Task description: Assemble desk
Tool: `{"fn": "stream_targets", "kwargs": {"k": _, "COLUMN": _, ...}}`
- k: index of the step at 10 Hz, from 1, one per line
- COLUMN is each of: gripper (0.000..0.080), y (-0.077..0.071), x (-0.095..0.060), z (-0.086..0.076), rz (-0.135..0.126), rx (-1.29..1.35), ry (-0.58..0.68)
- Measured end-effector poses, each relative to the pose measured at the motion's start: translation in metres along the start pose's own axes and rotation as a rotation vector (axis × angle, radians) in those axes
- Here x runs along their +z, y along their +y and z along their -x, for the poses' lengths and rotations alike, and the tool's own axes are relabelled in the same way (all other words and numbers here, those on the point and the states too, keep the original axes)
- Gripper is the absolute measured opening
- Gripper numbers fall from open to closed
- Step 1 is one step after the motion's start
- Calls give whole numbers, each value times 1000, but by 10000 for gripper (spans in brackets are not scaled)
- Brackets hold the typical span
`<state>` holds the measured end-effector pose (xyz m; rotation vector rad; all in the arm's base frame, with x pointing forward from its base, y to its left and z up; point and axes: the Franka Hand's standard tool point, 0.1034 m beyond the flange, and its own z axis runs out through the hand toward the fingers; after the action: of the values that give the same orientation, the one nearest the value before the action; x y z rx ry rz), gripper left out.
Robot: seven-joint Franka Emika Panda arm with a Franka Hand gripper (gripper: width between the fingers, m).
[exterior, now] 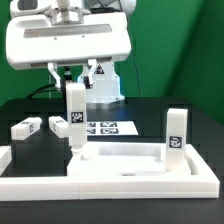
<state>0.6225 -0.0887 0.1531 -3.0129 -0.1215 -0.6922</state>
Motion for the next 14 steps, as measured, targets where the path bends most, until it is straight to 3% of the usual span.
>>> {"fn": "stream_targets", "kwargs": {"k": 3, "gripper": 290, "y": 0, "x": 2, "z": 3, "rz": 35, "rx": 10, "ry": 16}}
{"fn": "stream_targets", "kwargs": {"k": 8, "gripper": 290, "y": -11, "x": 7, "z": 3, "rz": 29, "rx": 55, "ry": 7}}
{"fn": "stream_targets", "kwargs": {"k": 14, "gripper": 290, "y": -13, "x": 11, "z": -1, "rz": 31, "rx": 78, "ry": 6}}
